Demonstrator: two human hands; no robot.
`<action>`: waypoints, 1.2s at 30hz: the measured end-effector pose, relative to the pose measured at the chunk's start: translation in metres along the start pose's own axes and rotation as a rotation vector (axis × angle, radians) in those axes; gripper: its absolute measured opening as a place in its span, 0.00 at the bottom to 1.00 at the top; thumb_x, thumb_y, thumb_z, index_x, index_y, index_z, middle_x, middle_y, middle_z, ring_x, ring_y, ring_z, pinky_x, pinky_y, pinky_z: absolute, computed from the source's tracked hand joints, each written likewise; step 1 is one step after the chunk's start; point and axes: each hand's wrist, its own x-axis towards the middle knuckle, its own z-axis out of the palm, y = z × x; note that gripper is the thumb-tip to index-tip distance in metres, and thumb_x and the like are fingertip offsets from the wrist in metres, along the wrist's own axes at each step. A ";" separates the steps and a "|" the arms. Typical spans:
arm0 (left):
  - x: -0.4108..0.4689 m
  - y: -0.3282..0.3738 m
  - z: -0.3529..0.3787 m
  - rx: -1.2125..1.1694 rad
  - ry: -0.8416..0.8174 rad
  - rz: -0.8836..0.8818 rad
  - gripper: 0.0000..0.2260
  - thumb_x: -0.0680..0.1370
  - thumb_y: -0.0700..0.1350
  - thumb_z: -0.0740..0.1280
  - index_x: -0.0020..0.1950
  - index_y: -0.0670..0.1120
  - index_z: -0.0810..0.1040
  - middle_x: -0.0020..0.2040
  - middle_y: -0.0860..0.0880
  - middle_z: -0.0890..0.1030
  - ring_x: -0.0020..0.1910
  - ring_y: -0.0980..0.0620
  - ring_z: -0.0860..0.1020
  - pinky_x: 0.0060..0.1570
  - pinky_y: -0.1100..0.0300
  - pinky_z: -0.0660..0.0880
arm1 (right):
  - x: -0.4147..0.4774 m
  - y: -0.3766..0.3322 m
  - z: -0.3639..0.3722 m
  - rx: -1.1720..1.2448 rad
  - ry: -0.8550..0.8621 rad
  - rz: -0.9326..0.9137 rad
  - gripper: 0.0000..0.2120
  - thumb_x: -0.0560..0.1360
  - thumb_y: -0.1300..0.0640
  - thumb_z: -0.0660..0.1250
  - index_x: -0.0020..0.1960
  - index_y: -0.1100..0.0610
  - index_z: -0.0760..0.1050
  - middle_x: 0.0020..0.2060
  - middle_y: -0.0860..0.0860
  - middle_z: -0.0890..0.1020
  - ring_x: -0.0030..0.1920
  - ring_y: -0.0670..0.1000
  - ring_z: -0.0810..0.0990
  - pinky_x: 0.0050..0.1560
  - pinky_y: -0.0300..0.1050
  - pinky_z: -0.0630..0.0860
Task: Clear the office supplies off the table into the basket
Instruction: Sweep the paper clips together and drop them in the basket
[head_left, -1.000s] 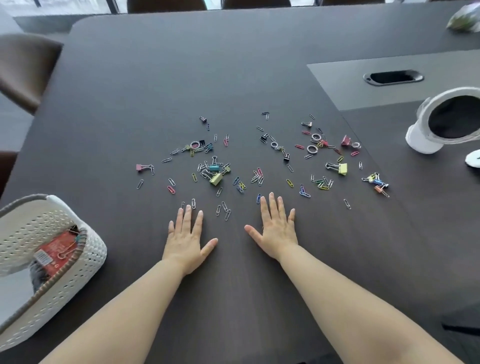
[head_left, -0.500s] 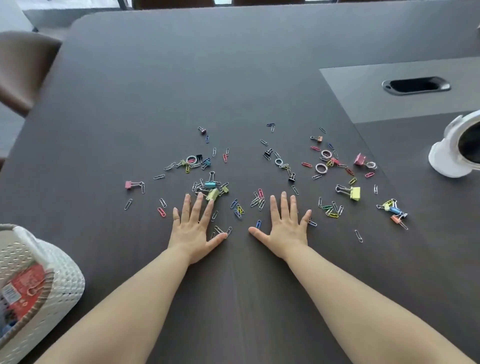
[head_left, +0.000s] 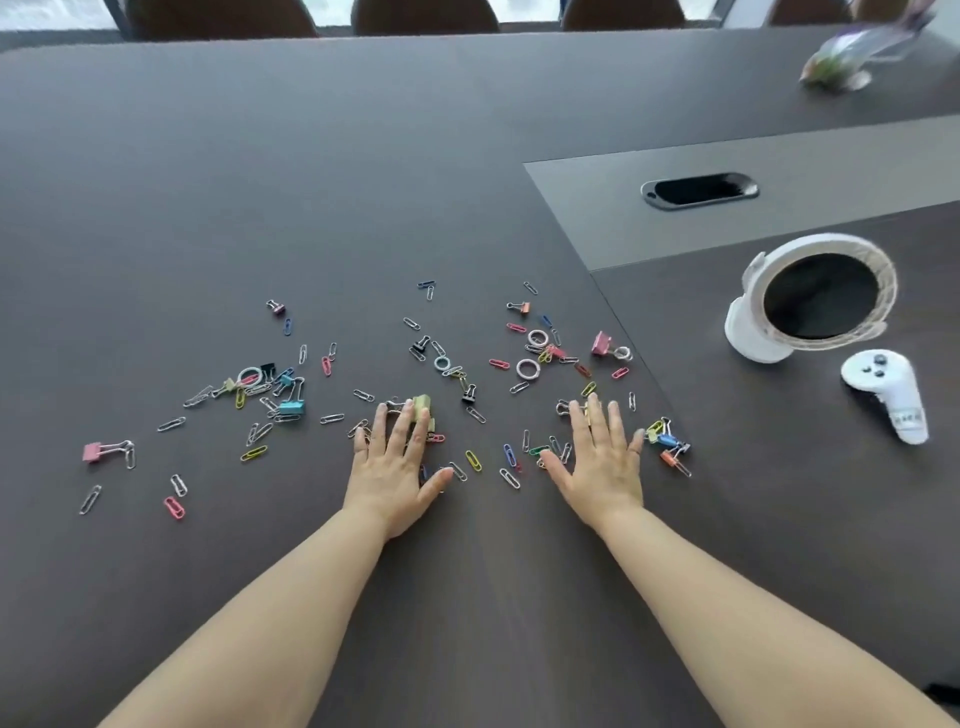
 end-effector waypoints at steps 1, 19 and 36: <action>0.006 0.010 0.000 0.000 -0.001 0.007 0.35 0.67 0.69 0.33 0.67 0.53 0.26 0.75 0.52 0.36 0.73 0.45 0.34 0.71 0.45 0.41 | 0.003 0.011 0.000 -0.011 -0.005 0.038 0.35 0.76 0.35 0.48 0.75 0.51 0.40 0.76 0.51 0.39 0.74 0.55 0.36 0.71 0.63 0.40; 0.031 0.048 0.009 -0.026 0.124 -0.163 0.38 0.67 0.66 0.35 0.75 0.52 0.39 0.77 0.51 0.45 0.74 0.47 0.36 0.70 0.42 0.38 | 0.046 0.010 0.000 0.416 0.039 -0.252 0.31 0.79 0.44 0.54 0.76 0.56 0.47 0.76 0.50 0.47 0.75 0.49 0.43 0.73 0.43 0.42; 0.058 0.022 0.001 -0.123 0.287 -0.150 0.29 0.72 0.59 0.53 0.66 0.43 0.69 0.67 0.45 0.71 0.68 0.46 0.59 0.63 0.35 0.62 | 0.121 -0.011 -0.008 0.396 0.025 -0.411 0.31 0.74 0.35 0.50 0.74 0.47 0.54 0.75 0.47 0.54 0.75 0.49 0.49 0.73 0.47 0.48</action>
